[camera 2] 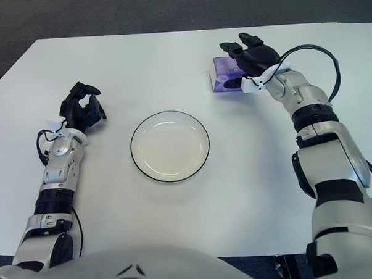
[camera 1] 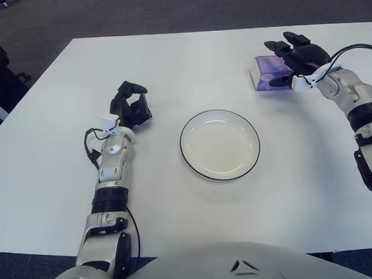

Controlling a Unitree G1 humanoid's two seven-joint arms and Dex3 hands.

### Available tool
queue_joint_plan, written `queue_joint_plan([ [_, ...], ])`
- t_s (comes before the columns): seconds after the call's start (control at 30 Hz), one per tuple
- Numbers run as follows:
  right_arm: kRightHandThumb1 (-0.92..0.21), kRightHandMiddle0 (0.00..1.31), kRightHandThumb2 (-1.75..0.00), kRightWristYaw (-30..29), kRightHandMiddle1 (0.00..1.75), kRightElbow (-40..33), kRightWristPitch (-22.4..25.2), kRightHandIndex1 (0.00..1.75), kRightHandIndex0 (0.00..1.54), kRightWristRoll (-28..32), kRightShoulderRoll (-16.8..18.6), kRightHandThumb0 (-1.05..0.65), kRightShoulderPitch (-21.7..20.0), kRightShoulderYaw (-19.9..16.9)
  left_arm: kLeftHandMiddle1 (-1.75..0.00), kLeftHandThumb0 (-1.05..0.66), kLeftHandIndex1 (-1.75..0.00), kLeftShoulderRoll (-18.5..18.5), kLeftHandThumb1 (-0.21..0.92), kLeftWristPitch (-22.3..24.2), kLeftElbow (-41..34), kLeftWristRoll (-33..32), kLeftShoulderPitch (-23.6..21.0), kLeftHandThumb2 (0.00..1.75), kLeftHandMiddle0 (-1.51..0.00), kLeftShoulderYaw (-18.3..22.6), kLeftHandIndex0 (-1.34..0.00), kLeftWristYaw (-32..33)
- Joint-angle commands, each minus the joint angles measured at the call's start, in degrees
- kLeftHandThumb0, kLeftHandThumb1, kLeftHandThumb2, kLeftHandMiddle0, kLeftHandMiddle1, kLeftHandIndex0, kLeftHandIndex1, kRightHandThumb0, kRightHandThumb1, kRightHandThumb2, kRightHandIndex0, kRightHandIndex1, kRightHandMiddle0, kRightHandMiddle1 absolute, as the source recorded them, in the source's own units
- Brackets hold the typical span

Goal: Put the tissue paper into the plate.

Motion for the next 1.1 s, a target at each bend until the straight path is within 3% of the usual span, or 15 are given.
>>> queue_joint_plan([
  [0.0,-0.92,0.0,-0.58,0.6,0.03,1.1,0.2,0.0,0.0,0.7,0.6,-1.05,-1.6,0.6,-1.75,-0.41,-1.75,-2.8,0.56,0.1,2.9,0.1,6.9,1.02,-1.06,-0.2,-0.43,0.5],
  [1.07,-0.92,0.02,-0.59,-0.9,0.03,11.4,5.4,0.0,0.0,0.4,5.2,-1.04,-5.5,4.3,-1.75,-0.41,-1.75,-3.0,0.56,0.1,1.4,-0.2,7.9,1.02,-1.04,0.4,-0.43,0.9],
])
